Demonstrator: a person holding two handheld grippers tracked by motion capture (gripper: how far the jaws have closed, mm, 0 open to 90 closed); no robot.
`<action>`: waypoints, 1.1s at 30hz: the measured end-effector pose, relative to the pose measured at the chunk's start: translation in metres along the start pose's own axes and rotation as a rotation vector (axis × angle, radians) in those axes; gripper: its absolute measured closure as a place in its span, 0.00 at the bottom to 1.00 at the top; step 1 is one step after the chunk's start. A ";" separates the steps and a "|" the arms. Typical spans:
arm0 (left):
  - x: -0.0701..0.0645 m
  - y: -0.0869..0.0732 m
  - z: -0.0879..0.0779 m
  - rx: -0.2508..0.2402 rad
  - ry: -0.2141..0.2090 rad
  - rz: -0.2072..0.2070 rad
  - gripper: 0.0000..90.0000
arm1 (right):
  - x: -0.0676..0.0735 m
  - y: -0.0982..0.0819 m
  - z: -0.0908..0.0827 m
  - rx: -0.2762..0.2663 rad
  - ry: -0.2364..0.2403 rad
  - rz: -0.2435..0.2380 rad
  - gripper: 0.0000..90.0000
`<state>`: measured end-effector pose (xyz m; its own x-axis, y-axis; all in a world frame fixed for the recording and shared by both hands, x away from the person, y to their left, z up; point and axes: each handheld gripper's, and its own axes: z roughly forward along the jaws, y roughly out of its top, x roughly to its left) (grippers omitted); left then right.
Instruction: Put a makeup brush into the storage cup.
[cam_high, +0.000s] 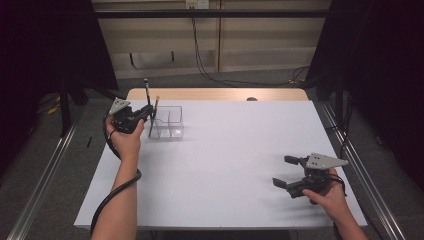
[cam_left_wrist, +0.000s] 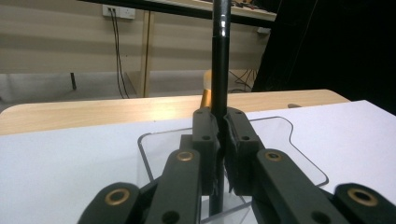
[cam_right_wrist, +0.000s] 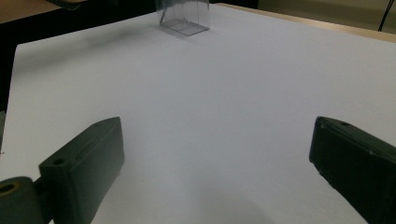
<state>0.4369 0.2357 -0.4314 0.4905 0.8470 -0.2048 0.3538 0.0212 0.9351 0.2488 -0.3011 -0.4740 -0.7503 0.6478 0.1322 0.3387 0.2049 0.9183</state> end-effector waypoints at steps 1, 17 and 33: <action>0.000 -0.001 0.000 0.001 -0.001 -0.003 0.93 | 0.000 0.000 0.000 -0.001 0.001 0.001 0.03; -0.001 -0.008 -0.002 0.022 0.000 -0.003 0.93 | 0.000 0.001 0.003 0.003 0.008 -0.006 0.03; -0.003 -0.007 -0.006 0.033 -0.026 0.014 0.78 | 0.001 0.001 0.004 0.005 0.011 -0.009 0.03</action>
<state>0.4283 0.2361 -0.4356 0.5159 0.8332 -0.1991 0.3723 -0.0088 0.9281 0.2505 -0.2970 -0.4741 -0.7594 0.6378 0.1284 0.3348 0.2139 0.9177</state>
